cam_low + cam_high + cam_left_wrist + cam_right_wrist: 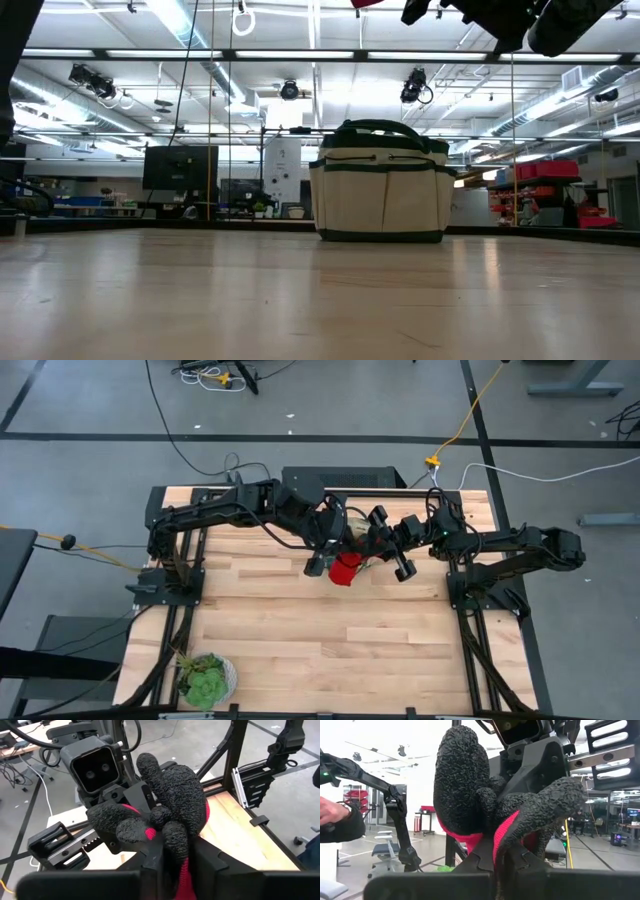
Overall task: Pick & Place Garden tools in Gardening bag
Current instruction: Put the red gloves into the gardening bag
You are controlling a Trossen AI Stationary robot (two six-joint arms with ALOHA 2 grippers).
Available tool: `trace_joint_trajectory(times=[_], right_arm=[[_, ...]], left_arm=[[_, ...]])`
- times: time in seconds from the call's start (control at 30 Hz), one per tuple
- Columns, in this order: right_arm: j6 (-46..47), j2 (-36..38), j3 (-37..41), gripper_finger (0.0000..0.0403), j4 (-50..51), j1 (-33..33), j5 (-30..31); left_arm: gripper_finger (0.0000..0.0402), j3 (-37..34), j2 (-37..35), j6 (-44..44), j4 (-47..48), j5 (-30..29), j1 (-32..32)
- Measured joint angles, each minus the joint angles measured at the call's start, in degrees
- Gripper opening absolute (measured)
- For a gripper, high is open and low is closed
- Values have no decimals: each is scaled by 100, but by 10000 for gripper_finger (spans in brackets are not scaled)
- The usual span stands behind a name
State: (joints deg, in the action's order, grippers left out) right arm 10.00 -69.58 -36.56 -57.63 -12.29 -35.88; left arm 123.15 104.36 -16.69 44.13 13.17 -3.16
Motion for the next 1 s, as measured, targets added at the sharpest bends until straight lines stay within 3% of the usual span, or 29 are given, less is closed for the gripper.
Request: trace_joint_trajectory(times=[0.13,0.37,0.6,0.77,1.0], right_arm=[[0,0,0,2,0,0,-4],[0,0,0,2,0,0,-4],[0,2,0,2,0,2,-37],[0,2,0,2,2,-23,-17],[-11,2,0,2,209,-192,164]], left_arm=[[117,0,0,70,8,-112,0],[224,0,-12,462,34,-157,3],[314,-4,-356,564,82,-564,17],[338,4,-667,566,184,-723,26],[332,4,-931,707,640,-1317,22]])
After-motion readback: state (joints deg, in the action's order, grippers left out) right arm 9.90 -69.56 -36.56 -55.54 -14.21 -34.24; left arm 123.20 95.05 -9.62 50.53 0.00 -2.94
